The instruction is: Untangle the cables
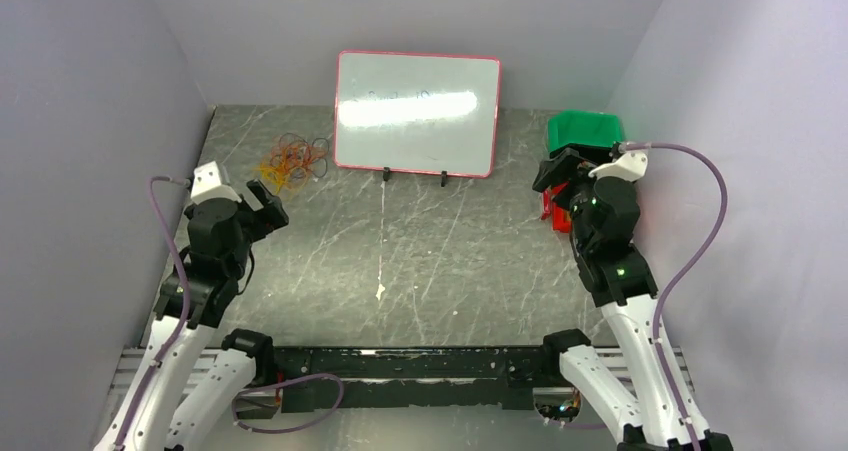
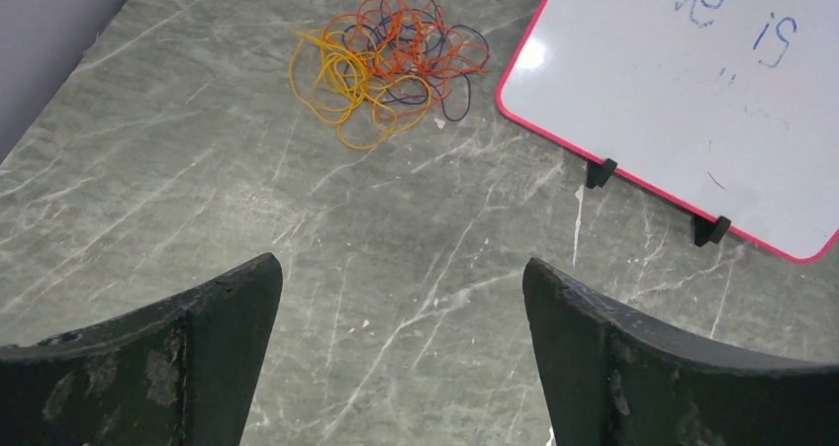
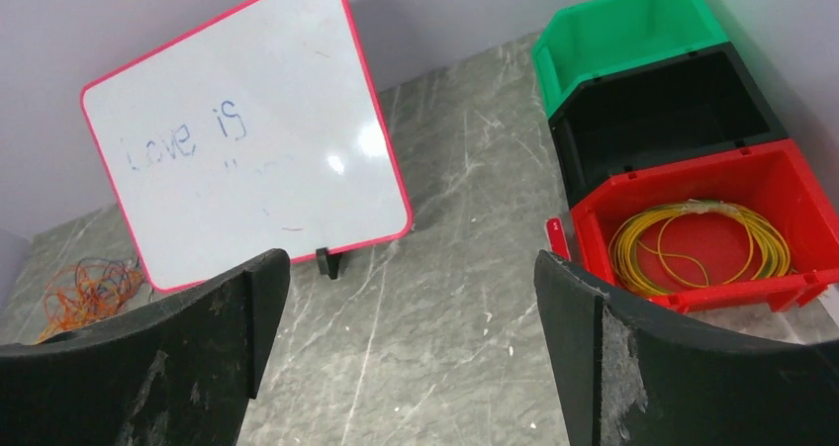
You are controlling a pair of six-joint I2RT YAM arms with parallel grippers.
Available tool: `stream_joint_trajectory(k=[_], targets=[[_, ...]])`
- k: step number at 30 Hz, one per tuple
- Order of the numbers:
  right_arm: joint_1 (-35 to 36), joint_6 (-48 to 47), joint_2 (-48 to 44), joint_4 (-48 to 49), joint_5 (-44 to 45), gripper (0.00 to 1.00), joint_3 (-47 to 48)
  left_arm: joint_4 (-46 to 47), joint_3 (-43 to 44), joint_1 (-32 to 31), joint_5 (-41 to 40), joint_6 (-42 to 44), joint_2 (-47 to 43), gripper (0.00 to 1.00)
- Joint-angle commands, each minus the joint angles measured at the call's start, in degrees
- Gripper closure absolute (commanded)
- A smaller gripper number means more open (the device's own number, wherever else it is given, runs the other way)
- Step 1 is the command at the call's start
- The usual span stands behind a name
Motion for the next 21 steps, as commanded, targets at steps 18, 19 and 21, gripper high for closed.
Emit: stream_joint_trajectory(k=[18, 19, 21], targets=[[-2.12, 4.83, 5.95, -4.03, 1.56, 0.00, 5.04, -1.57, 5.71, 1.87, 3.46, 3.04, 6.46, 0.01], [-2.14, 5.61, 6.56, -4.72, 2.87, 0.00, 5.21, -1.32, 5.55, 1.91, 3.77, 2.98, 6.82, 0.01], [-2.22, 7.31, 7.83, -6.06, 5.05, 0.00, 5.51, -1.07, 5.32, 1.96, 4.20, 2.91, 7.40, 0.01]])
